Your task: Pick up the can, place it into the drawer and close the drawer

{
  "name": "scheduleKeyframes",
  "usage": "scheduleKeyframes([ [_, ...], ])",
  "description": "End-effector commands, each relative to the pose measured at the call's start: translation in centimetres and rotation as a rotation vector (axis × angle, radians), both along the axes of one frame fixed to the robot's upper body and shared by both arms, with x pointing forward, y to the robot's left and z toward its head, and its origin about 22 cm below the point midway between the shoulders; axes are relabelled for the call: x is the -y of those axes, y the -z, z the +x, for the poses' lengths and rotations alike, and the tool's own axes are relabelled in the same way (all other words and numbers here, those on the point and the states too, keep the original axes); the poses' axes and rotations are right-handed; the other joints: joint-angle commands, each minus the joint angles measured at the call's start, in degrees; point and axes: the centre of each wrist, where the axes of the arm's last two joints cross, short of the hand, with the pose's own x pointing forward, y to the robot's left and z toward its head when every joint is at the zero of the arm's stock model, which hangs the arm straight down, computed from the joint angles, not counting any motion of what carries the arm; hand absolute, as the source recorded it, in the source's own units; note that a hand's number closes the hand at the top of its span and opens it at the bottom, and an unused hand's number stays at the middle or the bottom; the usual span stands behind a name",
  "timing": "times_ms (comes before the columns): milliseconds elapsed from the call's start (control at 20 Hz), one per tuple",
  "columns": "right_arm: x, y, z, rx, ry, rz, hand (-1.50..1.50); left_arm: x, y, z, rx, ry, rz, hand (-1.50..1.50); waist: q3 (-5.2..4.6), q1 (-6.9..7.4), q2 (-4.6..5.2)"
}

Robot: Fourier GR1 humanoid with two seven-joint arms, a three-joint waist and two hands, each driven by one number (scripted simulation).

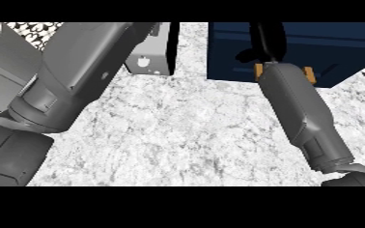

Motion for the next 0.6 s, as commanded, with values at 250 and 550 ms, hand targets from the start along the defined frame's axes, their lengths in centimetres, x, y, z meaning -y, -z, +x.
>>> scheduleKeyframes([
  [250,-1.3,-3.6,2.3,0.059,0.022,-0.001,-1.50,-3.4,-0.1,-0.2,-0.019,-0.012,-0.011,-1.50,-0.03,1.31,0.32],
  [550,-3.9,-5.8,2.9,0.091,-0.025,0.070,-1.50,-5.0,1.9,-0.7,-0.005,0.015,-0.002,-1.50,-0.04,1.79,0.52],
])
